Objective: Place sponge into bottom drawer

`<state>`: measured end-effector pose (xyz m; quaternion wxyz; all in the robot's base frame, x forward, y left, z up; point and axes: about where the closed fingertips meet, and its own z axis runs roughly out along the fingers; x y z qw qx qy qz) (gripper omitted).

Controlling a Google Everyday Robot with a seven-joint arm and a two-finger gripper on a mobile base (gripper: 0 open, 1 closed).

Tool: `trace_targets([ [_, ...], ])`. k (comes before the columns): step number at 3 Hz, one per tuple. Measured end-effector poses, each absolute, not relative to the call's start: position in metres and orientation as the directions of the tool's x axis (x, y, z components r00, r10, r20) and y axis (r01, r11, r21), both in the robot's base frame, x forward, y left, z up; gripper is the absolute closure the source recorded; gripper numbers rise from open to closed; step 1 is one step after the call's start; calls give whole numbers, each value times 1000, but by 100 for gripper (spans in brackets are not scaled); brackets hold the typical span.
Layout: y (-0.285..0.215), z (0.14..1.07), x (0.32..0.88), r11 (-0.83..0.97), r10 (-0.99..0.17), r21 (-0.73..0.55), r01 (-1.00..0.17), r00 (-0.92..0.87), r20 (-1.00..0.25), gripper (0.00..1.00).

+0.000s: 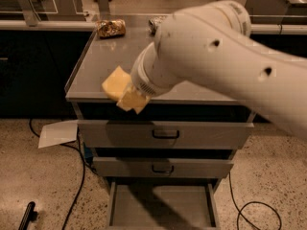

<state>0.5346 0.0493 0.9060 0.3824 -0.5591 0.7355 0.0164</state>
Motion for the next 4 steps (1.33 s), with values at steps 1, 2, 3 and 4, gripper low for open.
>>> trace_targets([
  [1,39,866,499,475,-762,-353,-806,-177,-623,100],
  [2,29,829,485,466,-782,-334,-820,-205,-589,100],
  [3,29,829,485,465,-782,-333,-820,-205,-588,100],
  [4,24,803,478,496,-761,-293,-818,-245,-601,100],
])
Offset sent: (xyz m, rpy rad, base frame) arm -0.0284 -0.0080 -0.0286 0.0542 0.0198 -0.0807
